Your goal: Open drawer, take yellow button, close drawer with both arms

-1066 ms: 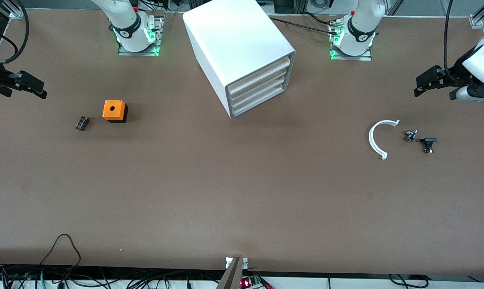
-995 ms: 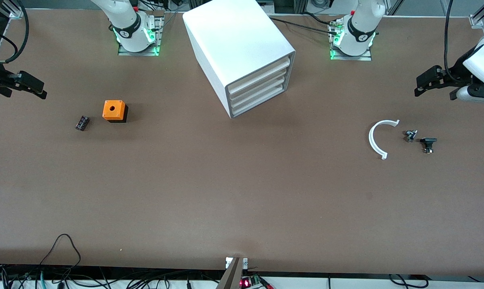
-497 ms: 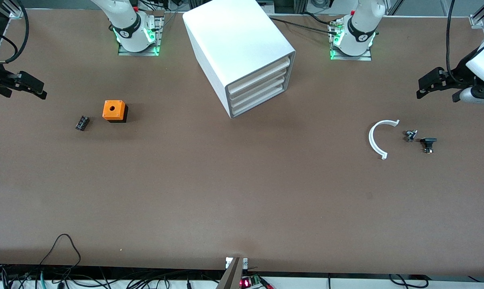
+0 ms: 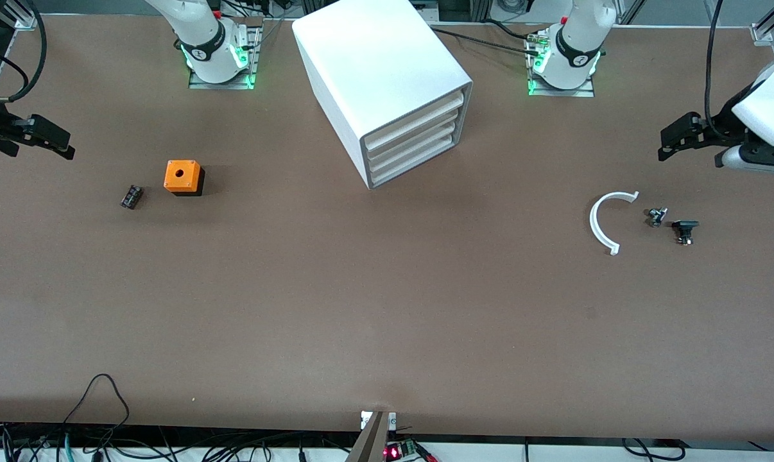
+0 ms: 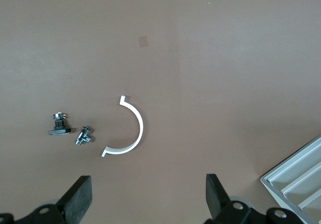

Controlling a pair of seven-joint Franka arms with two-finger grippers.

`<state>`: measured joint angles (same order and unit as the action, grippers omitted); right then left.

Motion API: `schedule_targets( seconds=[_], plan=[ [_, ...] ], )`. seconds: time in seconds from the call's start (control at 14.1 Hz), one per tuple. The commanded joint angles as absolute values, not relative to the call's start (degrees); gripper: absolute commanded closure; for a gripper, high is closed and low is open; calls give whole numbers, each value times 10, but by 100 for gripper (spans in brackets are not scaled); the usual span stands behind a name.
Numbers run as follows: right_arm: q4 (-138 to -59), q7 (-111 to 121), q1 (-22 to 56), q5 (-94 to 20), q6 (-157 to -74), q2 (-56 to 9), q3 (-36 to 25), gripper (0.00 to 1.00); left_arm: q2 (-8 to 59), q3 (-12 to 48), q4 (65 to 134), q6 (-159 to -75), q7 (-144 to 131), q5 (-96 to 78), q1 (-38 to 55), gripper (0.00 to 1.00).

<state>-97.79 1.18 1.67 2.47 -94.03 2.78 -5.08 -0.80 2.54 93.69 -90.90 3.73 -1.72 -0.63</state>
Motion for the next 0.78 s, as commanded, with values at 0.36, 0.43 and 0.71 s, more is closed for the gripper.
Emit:
schedule_targets(
  seconds=[0.36,0.43,0.71],
  plan=[
    [-972,14,13,23,-957,19,-51,0,40,39,912,-888,38,1,-1,0],
    [-972,14,13,24,-967,18,-51,0,62,40,922,-895,40,-1,-2,0],
    [-972,14,11,24,-984,18,-52,0,114,41,946,-901,92,-18,-4,0]
  ],
)
